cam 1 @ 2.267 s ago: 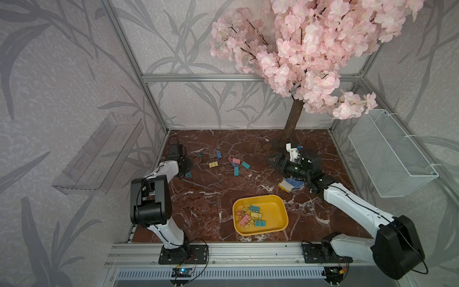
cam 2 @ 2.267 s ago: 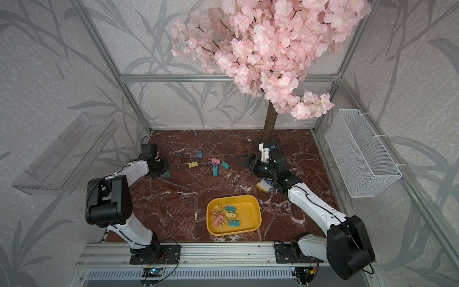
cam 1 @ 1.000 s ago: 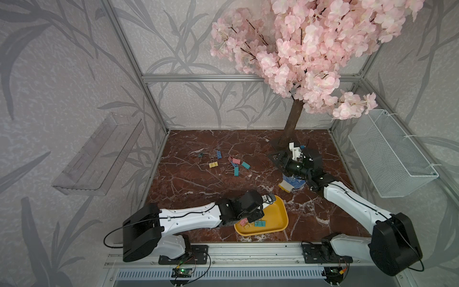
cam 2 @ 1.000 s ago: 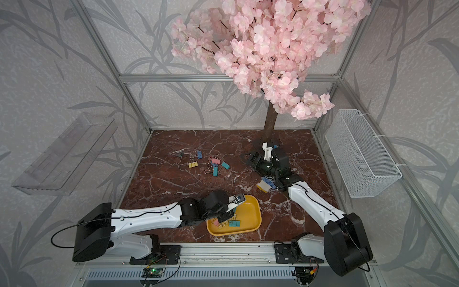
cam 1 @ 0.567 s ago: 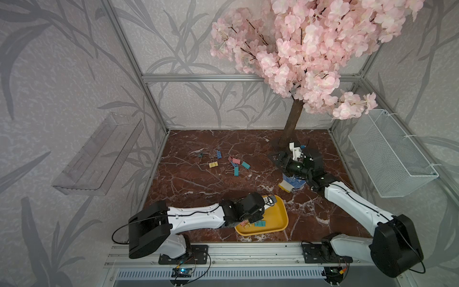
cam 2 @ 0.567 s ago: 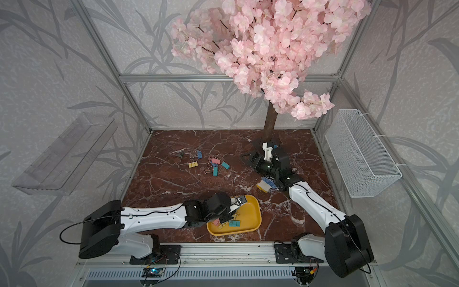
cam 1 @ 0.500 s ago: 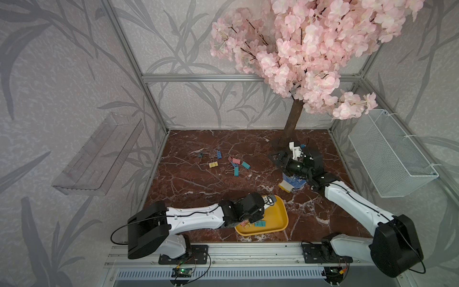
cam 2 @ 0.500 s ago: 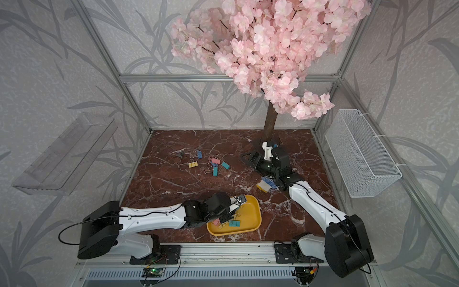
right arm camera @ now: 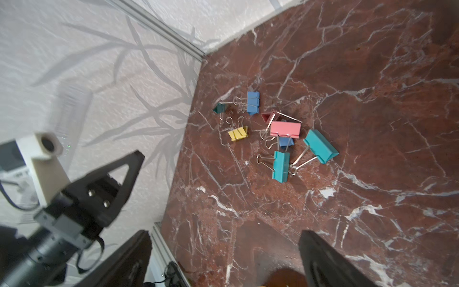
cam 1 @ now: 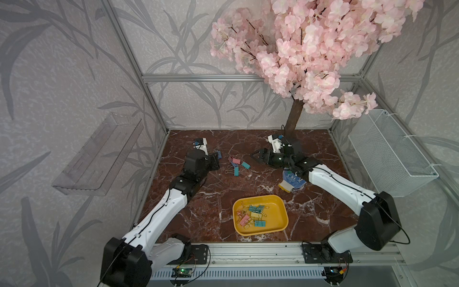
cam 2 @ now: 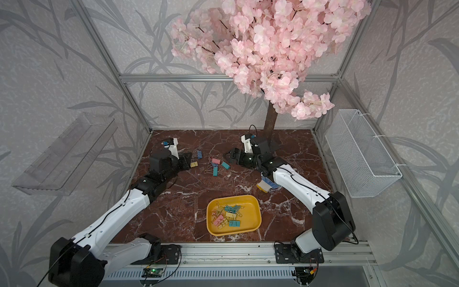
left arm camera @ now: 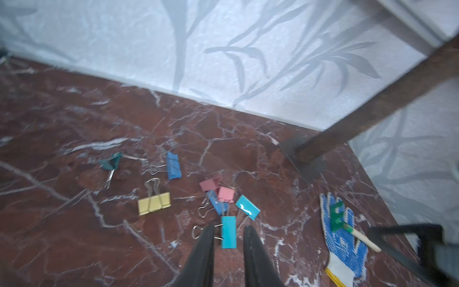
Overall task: Put the binder clips in the storage box
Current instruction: Place the binder clip in the storage box, then pick up the binder clip at the center of the board.
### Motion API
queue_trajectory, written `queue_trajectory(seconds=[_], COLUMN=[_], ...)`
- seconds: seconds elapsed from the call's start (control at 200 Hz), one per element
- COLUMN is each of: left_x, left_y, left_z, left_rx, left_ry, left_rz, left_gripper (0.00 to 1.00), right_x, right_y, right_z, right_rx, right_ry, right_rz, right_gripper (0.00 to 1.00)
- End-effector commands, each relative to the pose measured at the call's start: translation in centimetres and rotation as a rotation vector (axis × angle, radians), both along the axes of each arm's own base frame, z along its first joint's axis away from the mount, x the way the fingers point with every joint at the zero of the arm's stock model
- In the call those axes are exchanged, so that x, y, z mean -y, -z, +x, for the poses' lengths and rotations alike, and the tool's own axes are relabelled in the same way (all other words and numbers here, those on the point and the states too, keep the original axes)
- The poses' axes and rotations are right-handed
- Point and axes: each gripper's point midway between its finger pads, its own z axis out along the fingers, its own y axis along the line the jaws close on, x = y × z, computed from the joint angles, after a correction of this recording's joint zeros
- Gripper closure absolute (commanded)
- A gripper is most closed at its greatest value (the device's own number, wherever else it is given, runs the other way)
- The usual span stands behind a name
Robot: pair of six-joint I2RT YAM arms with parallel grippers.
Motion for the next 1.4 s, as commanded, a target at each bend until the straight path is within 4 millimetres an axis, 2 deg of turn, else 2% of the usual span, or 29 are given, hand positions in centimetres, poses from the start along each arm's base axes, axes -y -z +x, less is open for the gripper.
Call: queue_trajectory(seconds=[0.0, 0.05, 0.065, 0.085, 0.155, 0.245, 0.375, 0.47, 0.555, 0.635, 0.84, 0.955, 1.165, 1.295, 1.395], left_x=[-1.6, -3.0, -3.5, -3.9, -5.4, -6.7, -6.8, -6.6, -7.2, -8.5, -12.3, -12.1, -12.1, -12.0, -11.9], left_y=[1.5, 0.8, 0.6, 0.3, -0.1, 1.3, 4.4, 4.7, 3.6, 3.1, 3.5, 3.7, 3.7, 3.5, 3.6], left_z=[1.2, 2.4, 2.7, 3.2, 4.5, 5.3, 5.0, 4.7, 4.6, 4.4, 4.1, 4.4, 4.4, 4.3, 4.4], left_rx=[-0.138, -0.129, -0.123, -0.113, -0.083, -0.086, -0.128, -0.095, -0.056, -0.039, -0.059, -0.06, -0.059, -0.053, -0.053], left_ry=[0.019, -0.006, -0.012, -0.017, -0.047, -0.064, -0.047, -0.036, -0.055, -0.12, -0.243, -0.189, -0.178, -0.172, -0.168], left_rz=[-0.052, -0.015, -0.002, 0.016, 0.077, 0.134, 0.118, 0.111, 0.122, 0.098, -0.051, -0.11, -0.107, -0.103, -0.11], left_gripper=[0.66, 0.59, 0.57, 0.55, 0.49, 0.37, 0.19, 0.0, 0.0, 0.0, 0.0, 0.0, 0.0, 0.0, 0.0], right_x=[-0.7, -1.4, -1.7, -2.1, -3.2, -4.3, -6.5, -8.3, -10.1, -12.1, -17.4, -20.2, -22.4, -23.0, -24.1], right_y=[2.7, 3.5, 3.2, 4.4, 5.4, 6.1, 6.4, 7.2, 7.6, 7.9, 8.6, 9.4, 11.0, 12.2, 12.7], right_z=[-0.1, -0.1, -0.2, 0.0, 0.3, 1.1, 2.4, 3.1, 3.7, 4.5, 5.5, 5.7, 7.4, 8.3, 8.6], right_rx=[-0.024, -0.014, 0.001, -0.01, 0.01, 0.042, 0.095, 0.11, 0.125, 0.146, 0.191, 0.2, 0.25, 0.286, 0.323], right_ry=[-0.022, -0.041, -0.049, -0.058, -0.082, -0.105, -0.166, -0.219, -0.258, -0.284, -0.395, -0.437, -0.424, -0.412, -0.431], right_rz=[-0.187, -0.255, -0.265, -0.296, -0.344, -0.394, -0.438, -0.492, -0.518, -0.524, -0.493, -0.416, -0.348, -0.341, -0.303], right_gripper=[0.13, 0.18, 0.18, 0.19, 0.2, 0.22, 0.25, 0.26, 0.26, 0.26, 0.26, 0.26, 0.25, 0.13, 0.13])
